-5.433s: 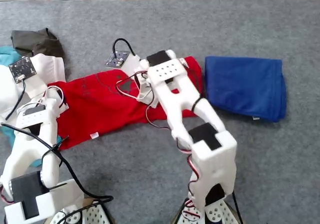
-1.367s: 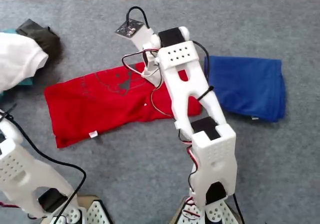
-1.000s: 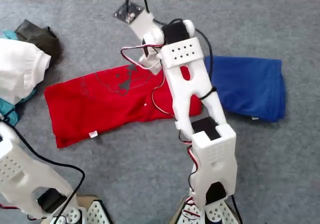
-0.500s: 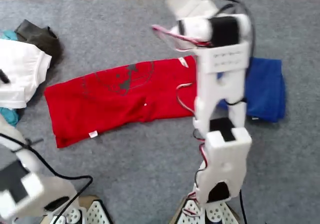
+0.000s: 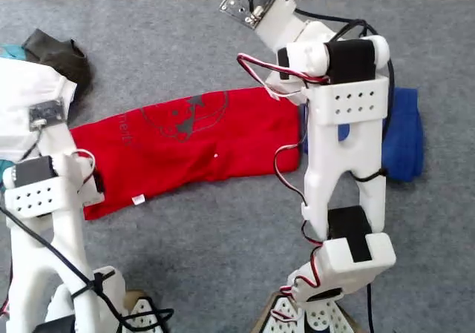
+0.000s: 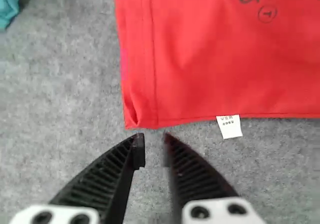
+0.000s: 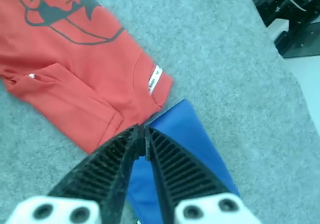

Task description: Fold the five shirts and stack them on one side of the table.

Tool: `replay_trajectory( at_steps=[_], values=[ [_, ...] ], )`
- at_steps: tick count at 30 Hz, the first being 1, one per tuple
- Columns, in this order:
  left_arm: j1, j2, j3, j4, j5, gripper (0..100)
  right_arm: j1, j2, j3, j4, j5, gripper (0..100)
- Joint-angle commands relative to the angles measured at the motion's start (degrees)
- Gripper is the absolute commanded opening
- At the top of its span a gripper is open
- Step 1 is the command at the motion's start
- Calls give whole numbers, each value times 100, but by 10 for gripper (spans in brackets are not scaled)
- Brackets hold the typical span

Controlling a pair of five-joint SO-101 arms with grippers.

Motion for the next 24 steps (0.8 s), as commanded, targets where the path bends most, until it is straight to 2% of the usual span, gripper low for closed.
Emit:
replay_trajectory(
  at_steps=[1,10,17,20,24],
  values=[
    [48,211,-4,-141,-237,32,-9,-268,171,-255,62,15],
    [40,633,13,-343,-545,29,-18,-268,198,-281,70,15],
    [277,360,-1288,44,-554,29,-70,-268,207,-281,70,15],
    [488,993,-1103,-422,-545,29,-202,-259,268,-273,70,15],
    [330,2127,-752,-1196,-545,29,-404,-259,505,-290,264,15]
  ],
)
